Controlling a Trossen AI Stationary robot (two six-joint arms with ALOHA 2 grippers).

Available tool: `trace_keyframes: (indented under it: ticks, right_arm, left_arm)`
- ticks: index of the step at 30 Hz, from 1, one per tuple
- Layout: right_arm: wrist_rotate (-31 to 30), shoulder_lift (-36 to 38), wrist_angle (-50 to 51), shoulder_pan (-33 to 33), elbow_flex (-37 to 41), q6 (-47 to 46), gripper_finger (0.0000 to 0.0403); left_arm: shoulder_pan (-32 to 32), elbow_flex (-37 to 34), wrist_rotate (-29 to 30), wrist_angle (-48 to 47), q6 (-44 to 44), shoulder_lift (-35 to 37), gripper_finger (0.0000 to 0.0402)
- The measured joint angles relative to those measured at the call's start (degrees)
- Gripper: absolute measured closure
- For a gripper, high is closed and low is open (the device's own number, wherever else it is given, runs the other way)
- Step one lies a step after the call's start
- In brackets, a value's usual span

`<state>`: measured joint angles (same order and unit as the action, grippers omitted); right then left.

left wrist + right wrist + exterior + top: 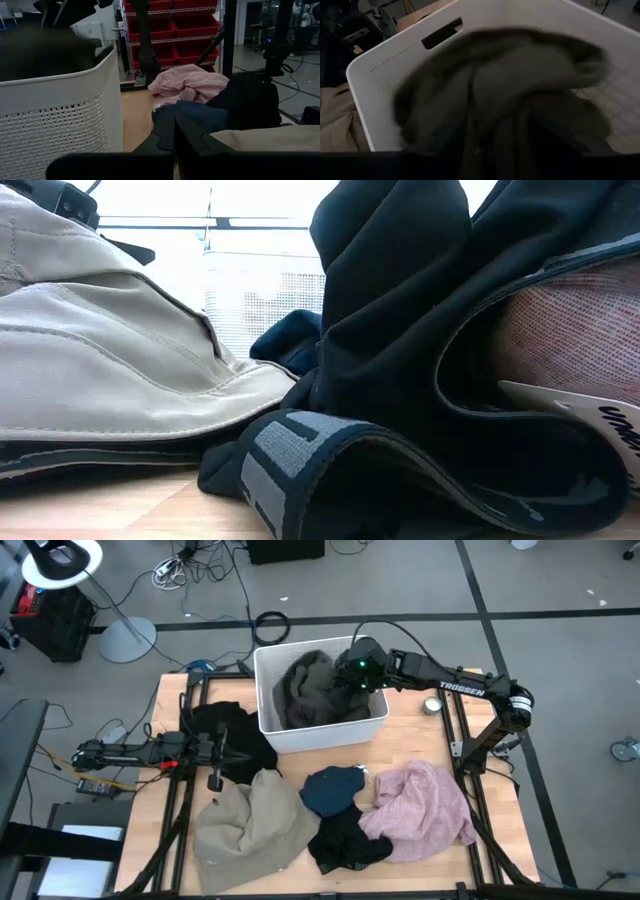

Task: Sort clothes
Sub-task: Put the dark green sweater into the white laundry bin, then put the blue shorts into the white laundry bin

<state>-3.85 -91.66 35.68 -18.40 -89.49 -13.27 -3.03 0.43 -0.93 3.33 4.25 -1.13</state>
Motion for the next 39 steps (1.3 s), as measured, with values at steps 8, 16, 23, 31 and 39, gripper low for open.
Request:
trace_keyframes:
  ticks: [8,16,23,31,39]
  right_arm:
    - [0.67,0.4,4.23,0.07,-5.74,0.24,0.012]
    - [0.32,0.44,13.24,0.62,-14.79,1.35,0.0194]
    - [0.02,0.44,17.83,0.62,-19.58,2.8,0.0328]
    - [0.54,0.42,29.48,2.0,-25.5,1.79,0.0391]
    - [1.07,2.53,46.85,3.84,-27.71,-5.19,0.0369]
  left_arm:
    - [0.0,-0.01,0.0,0.0,-0.02,0.02,0.0396]
    - [0.0,0.0,0.0,-0.02,-0.02,0.0,0.0396]
    - [0.0,0.0,0.0,-0.02,-0.02,0.02,0.0396]
    - [0.0,-0.02,0.0,-0.02,-0.02,0.0,0.0396]
    - [0.0,-0.02,0.0,-0.02,-0.01,0.01,0.0396]
